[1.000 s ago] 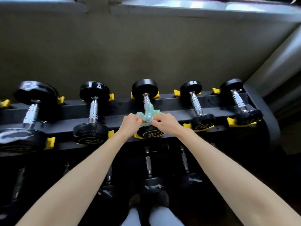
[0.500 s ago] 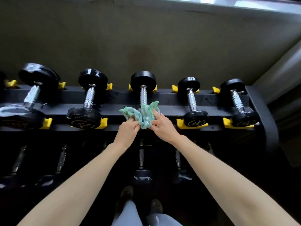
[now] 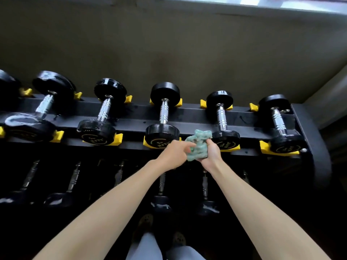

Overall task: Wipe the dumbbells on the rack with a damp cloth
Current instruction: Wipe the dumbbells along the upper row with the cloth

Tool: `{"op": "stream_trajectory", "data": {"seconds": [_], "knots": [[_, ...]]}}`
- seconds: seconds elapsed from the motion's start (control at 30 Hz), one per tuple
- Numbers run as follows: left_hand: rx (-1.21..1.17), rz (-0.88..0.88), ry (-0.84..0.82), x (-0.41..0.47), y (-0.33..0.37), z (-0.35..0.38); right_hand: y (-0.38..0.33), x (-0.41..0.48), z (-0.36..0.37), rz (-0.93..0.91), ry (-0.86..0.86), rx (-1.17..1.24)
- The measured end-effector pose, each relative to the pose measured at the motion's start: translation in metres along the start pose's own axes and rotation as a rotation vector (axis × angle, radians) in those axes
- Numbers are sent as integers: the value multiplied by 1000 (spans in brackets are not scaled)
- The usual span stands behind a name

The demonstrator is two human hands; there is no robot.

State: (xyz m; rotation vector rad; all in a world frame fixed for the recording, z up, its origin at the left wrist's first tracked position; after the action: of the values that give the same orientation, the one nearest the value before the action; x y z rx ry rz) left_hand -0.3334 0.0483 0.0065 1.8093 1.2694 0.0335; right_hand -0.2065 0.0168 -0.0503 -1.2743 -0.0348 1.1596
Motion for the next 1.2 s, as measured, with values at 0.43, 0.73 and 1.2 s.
{"op": "stream_trajectory", "data": {"seconds": [0.43,0.73,1.2], "knots": [[-327,-393,350,39,-85,-89,31,-3,62,-171,-6,-335],[-416,-422,183,45,-90,-107,27,-48,124,-511,-235,-608],[-381,-427,-4,94,-51,-157,-51,19,124,-90,-94,375]]}}
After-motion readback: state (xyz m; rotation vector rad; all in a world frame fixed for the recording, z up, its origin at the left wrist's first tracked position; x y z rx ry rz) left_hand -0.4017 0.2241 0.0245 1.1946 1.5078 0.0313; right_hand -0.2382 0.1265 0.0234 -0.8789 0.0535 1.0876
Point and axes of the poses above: each hand's wrist, its own x-axis towards the middle knuckle, its own z-axis out of the palm, y = z × x, the point moved 3 cm from there along x, towards the middle knuckle, and after that the axes turned 12 degrees about -z, right-handed, at the moved point
